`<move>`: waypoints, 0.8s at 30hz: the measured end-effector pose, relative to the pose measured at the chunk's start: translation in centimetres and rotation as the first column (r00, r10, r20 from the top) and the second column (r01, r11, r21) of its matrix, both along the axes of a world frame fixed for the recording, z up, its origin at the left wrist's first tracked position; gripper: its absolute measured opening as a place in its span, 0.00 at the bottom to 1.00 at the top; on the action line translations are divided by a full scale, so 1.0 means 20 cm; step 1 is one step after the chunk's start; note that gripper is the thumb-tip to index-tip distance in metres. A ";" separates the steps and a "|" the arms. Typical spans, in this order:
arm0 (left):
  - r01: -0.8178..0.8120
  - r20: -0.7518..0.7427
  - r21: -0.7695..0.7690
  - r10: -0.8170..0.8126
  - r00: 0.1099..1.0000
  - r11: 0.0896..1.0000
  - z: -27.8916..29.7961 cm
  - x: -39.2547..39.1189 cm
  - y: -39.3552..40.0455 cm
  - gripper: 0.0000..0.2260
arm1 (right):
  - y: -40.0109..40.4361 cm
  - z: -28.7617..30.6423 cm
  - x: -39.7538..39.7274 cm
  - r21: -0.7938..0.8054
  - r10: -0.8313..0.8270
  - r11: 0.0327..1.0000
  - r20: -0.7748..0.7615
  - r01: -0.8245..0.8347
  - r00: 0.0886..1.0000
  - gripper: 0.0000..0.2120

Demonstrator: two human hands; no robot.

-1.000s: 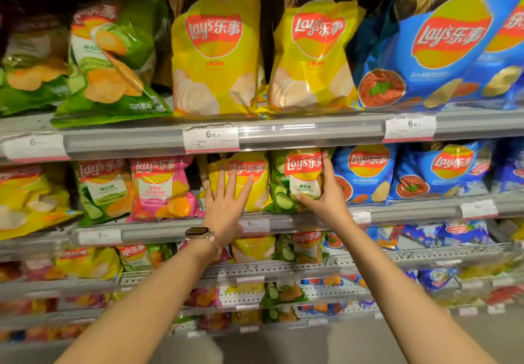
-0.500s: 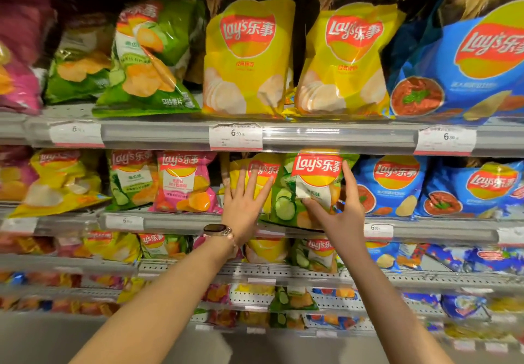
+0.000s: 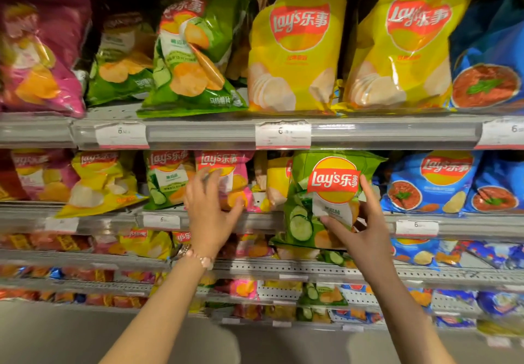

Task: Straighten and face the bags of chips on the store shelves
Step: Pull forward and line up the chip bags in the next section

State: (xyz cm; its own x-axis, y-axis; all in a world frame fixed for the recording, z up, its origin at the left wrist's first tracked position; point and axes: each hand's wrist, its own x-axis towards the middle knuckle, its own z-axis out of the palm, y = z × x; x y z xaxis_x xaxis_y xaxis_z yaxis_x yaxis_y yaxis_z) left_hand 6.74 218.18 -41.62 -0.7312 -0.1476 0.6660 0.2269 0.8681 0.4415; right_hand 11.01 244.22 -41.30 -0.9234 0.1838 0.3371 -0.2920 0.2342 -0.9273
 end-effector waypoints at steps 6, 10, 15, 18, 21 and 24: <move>-0.082 0.385 0.259 -0.025 0.922 0.962 -0.01 -0.10 -0.19 0.58 | -0.17 0.02 0.02 -0.037 -0.022 0.999 0.040 0.024 0.999 0.43; 0.020 0.363 0.423 -0.189 0.912 0.906 -0.02 -0.14 -0.22 0.49 | -0.24 0.03 0.03 -0.042 -0.053 0.998 0.040 0.054 0.998 0.43; 0.088 0.262 0.430 -0.218 0.940 0.898 -0.06 -0.15 -0.25 0.41 | -0.30 0.03 0.04 -0.016 -0.136 0.990 0.060 0.137 0.989 0.42; 0.146 0.196 0.411 -0.243 0.950 0.900 -0.07 -0.13 -0.27 0.40 | -0.32 0.02 0.05 -0.002 -0.158 0.987 0.047 0.158 0.986 0.42; 0.192 0.174 0.440 -0.293 0.940 0.877 -0.06 -0.09 -0.31 0.36 | -0.35 0.03 0.06 -0.015 -0.162 0.987 0.038 0.163 0.986 0.42; 0.217 0.173 0.497 -0.341 0.924 0.840 0.00 -0.03 -0.34 0.27 | -0.37 0.03 0.07 -0.005 -0.183 0.983 0.027 0.183 0.983 0.42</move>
State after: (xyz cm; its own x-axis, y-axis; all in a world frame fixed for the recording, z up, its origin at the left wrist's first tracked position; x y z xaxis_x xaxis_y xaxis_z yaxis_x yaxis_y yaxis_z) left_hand 6.10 211.30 -41.59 -0.9175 -0.1550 0.3663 0.2591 0.4658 0.8461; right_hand 12.44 236.89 -40.66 -0.8824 0.3528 0.3113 -0.2206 0.2741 -0.9361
